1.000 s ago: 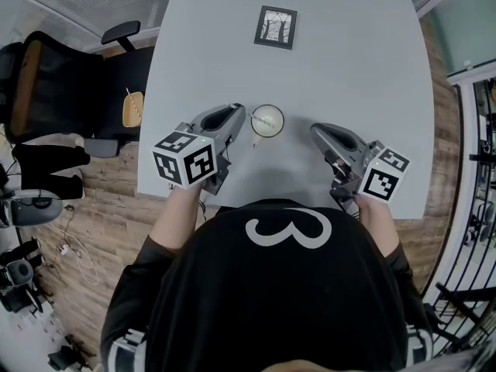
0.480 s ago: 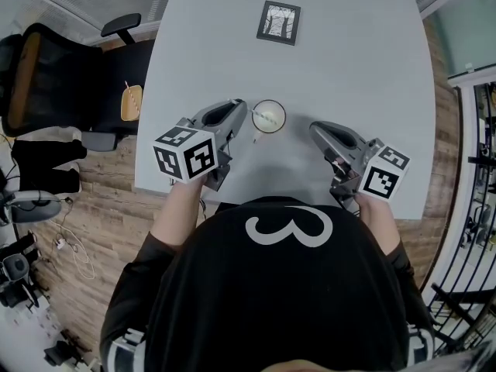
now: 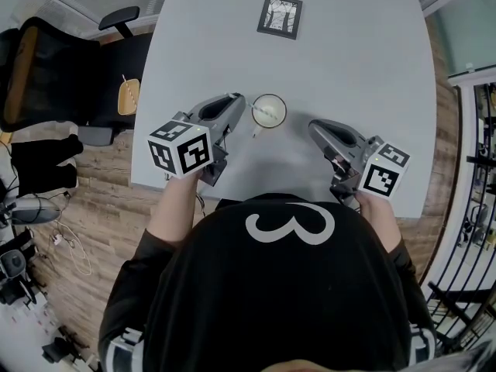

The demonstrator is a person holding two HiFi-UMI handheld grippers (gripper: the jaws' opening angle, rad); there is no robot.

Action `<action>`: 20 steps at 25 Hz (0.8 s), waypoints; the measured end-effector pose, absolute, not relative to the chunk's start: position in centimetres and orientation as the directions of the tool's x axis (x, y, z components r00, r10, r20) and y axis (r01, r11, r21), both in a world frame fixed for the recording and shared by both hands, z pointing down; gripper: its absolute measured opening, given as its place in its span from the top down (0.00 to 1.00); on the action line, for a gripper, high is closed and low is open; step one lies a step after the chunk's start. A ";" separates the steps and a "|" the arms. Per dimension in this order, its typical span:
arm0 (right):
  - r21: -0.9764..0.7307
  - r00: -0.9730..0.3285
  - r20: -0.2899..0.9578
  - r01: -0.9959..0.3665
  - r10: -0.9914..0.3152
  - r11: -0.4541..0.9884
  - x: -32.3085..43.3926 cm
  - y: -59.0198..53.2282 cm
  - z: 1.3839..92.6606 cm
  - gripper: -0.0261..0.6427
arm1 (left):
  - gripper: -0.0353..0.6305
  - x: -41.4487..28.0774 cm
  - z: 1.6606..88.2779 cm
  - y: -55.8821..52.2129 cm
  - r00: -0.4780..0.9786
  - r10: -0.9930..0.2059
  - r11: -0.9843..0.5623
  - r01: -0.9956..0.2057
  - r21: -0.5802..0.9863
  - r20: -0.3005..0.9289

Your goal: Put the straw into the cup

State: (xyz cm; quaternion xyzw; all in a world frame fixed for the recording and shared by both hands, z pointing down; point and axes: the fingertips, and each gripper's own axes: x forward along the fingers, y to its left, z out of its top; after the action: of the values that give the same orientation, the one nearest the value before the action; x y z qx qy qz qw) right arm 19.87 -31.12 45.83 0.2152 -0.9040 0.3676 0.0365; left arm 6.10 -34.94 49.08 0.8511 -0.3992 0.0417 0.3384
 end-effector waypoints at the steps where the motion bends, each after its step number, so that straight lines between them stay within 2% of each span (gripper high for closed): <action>1: -0.649 -0.905 0.225 -0.415 -0.360 0.638 19.8 -31.1 45.8 0.94 | 0.89 6.1 49.1 -34.9 0.679 -0.650 -0.457 -0.708 0.539 0.341; 6: -0.648 -0.907 0.229 -0.413 -0.354 0.640 19.7 -31.0 45.8 0.94 | 0.88 6.3 49.0 -34.7 0.671 -0.662 -0.461 -0.715 0.525 0.333; 9: -0.646 -0.907 0.233 -0.413 -0.350 0.642 19.6 -31.0 46.0 0.94 | 0.77 6.1 49.1 -34.7 0.669 -0.669 -0.456 -0.713 0.532 0.324; 11: -0.643 -0.906 0.237 -0.417 -0.351 0.643 19.5 -30.9 46.1 0.94 | 0.74 6.0 49.1 -34.6 0.669 -0.671 -0.453 -0.712 0.537 0.320; 20: -0.634 -0.911 0.215 -0.404 -0.351 0.659 18.1 -29.6 44.4 0.94 | 0.74 4.4 48.3 -32.2 0.660 -0.682 -0.431 -0.710 0.556 0.314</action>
State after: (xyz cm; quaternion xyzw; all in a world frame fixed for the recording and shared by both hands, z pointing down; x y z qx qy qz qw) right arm 18.14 -29.63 44.45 0.2075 -0.9101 0.3567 0.0368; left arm 4.38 -32.19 48.34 0.8457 -0.4116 0.0207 0.3390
